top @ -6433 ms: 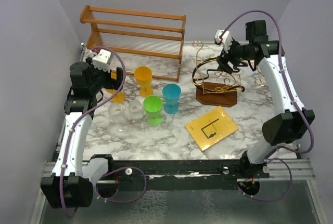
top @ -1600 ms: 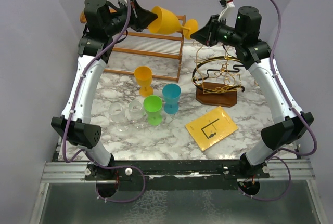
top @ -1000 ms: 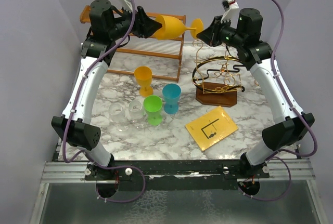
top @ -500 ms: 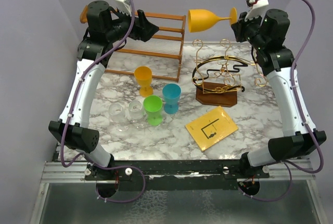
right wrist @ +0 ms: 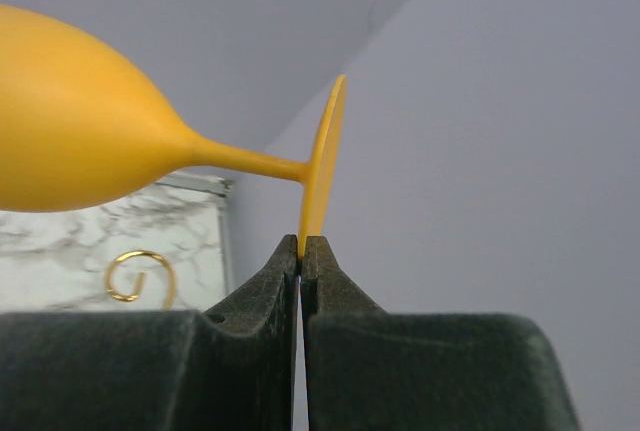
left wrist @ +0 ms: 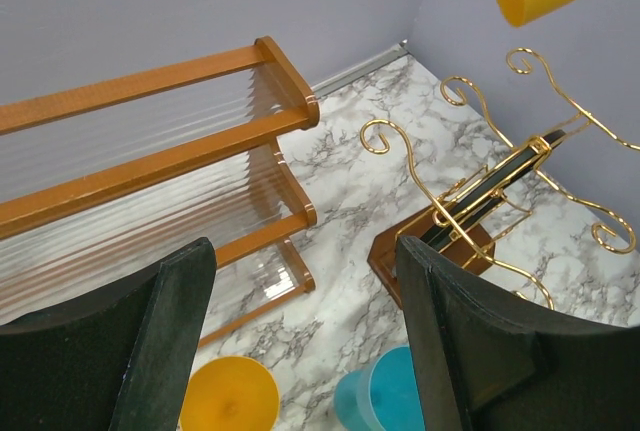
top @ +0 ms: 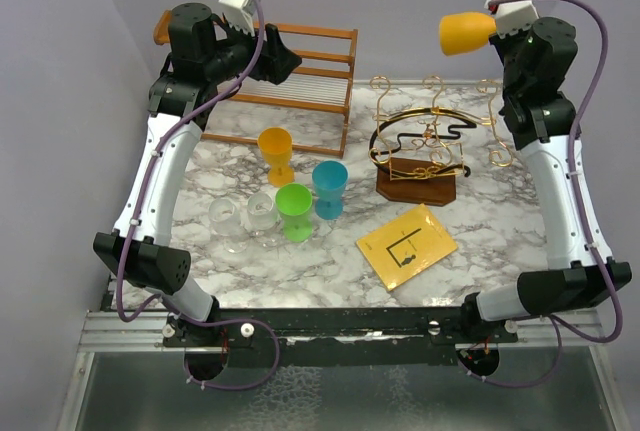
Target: Place the wine glass upside down on the wine glass rack
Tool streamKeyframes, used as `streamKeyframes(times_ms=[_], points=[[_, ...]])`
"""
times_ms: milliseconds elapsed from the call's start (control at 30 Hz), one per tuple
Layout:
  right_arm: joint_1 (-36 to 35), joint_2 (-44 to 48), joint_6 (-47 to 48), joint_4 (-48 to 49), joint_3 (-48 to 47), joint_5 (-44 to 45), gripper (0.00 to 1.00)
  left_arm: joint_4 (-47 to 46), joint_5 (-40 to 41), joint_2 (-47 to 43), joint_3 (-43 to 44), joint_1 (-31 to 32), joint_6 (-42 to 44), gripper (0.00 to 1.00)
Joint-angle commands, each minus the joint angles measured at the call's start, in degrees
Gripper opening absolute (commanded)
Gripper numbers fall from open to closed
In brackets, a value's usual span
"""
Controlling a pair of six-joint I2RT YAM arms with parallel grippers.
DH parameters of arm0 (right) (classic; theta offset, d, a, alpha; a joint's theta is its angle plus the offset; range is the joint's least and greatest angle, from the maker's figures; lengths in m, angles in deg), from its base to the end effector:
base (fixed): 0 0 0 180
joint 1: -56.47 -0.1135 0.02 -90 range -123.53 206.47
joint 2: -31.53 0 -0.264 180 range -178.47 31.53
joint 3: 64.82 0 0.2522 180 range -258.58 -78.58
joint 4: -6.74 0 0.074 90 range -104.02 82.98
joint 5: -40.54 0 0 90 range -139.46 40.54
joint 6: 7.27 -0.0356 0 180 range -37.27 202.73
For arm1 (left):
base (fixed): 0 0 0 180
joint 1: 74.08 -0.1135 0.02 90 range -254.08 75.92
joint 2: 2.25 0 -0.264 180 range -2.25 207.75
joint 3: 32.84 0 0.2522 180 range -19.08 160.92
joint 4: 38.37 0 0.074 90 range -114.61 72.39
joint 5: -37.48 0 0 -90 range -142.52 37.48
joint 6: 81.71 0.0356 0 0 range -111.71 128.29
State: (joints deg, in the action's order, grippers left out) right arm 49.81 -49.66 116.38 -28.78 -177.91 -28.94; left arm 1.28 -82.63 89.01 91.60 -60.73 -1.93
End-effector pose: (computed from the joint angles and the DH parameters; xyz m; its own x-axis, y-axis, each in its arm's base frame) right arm 0.3002 0.0225 0.5009 -0.1846 -0.5440 -0.8185 0.1641 0.8041 -0.5714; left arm 0.3277 -0.0961 0.5036 -0.2294 -0.1033 -0.9678 0.6544 0.7197 -0.2319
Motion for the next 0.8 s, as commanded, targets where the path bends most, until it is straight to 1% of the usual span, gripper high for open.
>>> streamKeyframes(times_ms=[0,233,400,533,667,767], points=[[0.3,-3.1,10.8,6.2,-1.6,12.8,0.01,0.9,1.3,0.0,0.9,-0.2,1.7,0.75],[0.2,-9.2,16.6,8.5,-4.3,16.1,0.01,0.8,0.9,0.0,0.2,-0.2,1.9,0.75],[0.2,-11.5,23.6,13.8,-1.6,17.3,0.01,0.9,0.9,-0.3,0.2,-0.2,2.1,0.75],[0.2,-12.2,28.2,17.3,1.6,15.2,0.01,0.9,0.4,-0.4,0.2,-0.2,2.2,0.75],[0.2,-13.2,29.8,14.1,2.9,11.3,0.01,0.7,0.5,-0.7,-0.4,-0.2,2.3,0.75],[0.1,-13.4,29.3,11.0,3.5,8.5,0.01,0.7,0.7,-1.0,-0.9,-0.2,2.6,0.75]])
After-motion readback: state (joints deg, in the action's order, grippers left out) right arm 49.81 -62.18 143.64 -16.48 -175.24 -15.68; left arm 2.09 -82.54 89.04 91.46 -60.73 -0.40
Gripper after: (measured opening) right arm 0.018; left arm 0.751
